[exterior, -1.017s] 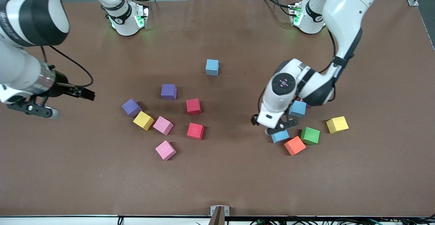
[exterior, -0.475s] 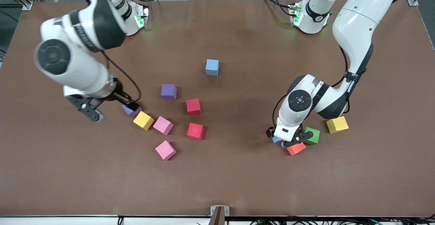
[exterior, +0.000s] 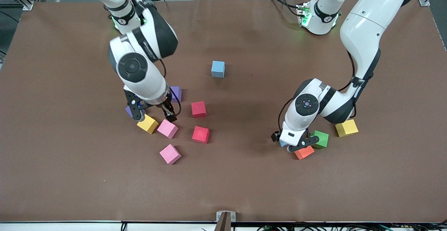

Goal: Arrange 11 blocks into digit 3
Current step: 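Grasp blue cube with the left gripper while the right gripper grasps red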

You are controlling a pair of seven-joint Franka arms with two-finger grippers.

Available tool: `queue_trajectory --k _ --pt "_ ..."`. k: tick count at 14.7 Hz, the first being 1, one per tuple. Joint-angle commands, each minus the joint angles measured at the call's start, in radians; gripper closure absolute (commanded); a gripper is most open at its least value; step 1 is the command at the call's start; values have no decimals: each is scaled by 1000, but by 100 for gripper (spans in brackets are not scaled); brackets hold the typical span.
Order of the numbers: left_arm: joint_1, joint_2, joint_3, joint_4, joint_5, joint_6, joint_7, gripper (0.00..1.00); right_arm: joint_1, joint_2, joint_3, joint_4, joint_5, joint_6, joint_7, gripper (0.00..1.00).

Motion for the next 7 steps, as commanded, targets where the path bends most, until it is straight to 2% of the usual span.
queue_trajectory --k 1,4,5,7 --pt "5 19 4 7 25 8 31 0 3 -2 -8 -89 9 88 56 0" --pt "2 31 15 12 25 21 51 0 31 60 -8 -104 11 151 74 0" --pt "4 33 16 12 25 41 57 10 36 78 -8 -104 9 174 103 0" --pt "2 34 16 14 24 47 51 45 57 98 -8 -104 9 210 115 0"
